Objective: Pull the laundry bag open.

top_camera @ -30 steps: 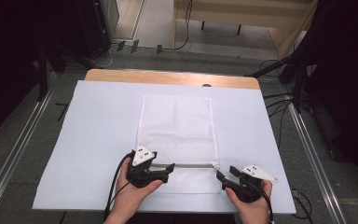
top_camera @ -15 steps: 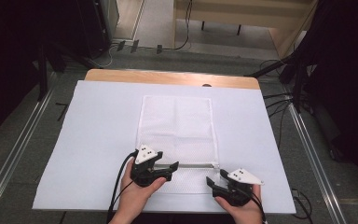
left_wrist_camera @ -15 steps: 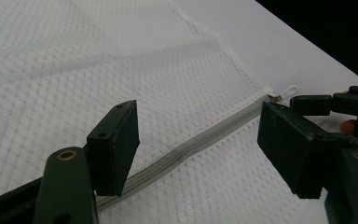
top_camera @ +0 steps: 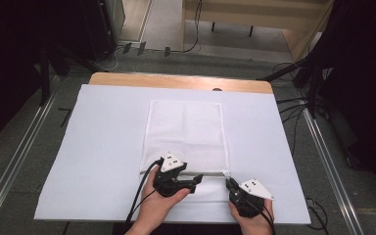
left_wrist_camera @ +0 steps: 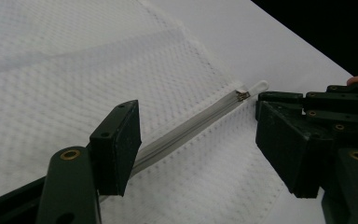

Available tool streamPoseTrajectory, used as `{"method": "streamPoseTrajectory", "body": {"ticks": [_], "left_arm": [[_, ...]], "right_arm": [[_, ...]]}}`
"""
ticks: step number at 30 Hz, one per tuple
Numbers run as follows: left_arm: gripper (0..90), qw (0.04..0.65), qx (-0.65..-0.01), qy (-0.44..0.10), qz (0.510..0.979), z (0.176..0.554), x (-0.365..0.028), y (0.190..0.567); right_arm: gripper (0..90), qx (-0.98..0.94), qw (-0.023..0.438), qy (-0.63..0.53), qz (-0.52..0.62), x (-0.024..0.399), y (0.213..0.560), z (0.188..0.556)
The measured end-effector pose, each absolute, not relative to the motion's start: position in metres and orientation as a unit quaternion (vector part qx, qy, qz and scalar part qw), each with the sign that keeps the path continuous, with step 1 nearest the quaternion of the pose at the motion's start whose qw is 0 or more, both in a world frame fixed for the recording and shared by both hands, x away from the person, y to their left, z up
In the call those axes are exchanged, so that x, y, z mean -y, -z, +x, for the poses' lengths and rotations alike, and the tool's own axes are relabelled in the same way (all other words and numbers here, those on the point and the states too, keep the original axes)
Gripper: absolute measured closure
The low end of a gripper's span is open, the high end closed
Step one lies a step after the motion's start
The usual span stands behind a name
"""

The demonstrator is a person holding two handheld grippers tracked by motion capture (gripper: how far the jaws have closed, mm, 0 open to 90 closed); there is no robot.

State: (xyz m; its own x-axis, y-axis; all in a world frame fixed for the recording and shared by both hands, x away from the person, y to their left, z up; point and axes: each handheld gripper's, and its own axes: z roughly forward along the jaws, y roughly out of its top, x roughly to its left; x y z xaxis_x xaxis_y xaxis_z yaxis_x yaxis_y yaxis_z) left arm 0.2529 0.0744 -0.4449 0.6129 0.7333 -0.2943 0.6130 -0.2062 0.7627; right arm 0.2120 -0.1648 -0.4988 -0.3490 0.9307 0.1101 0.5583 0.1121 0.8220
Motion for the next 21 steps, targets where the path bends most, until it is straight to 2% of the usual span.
{"method": "streamPoseTrajectory", "body": {"ticks": [4,12,21], "left_arm": [[34.0,0.451,-0.439,-0.039,0.776,0.262,-0.053,0.451],[43.1,0.452,-0.453,-0.013,0.768,0.276,-0.022,0.451],[46.2,0.417,-0.476,-0.037,0.773,0.280,0.007,0.449]], "right_arm": [[90.0,-0.709,0.205,-0.422,0.525,0.168,0.498,0.216],[90.0,-0.714,0.205,-0.438,0.506,0.165,0.494,0.216],[90.0,-0.718,0.211,-0.446,0.492,0.163,0.489,0.215]]}}
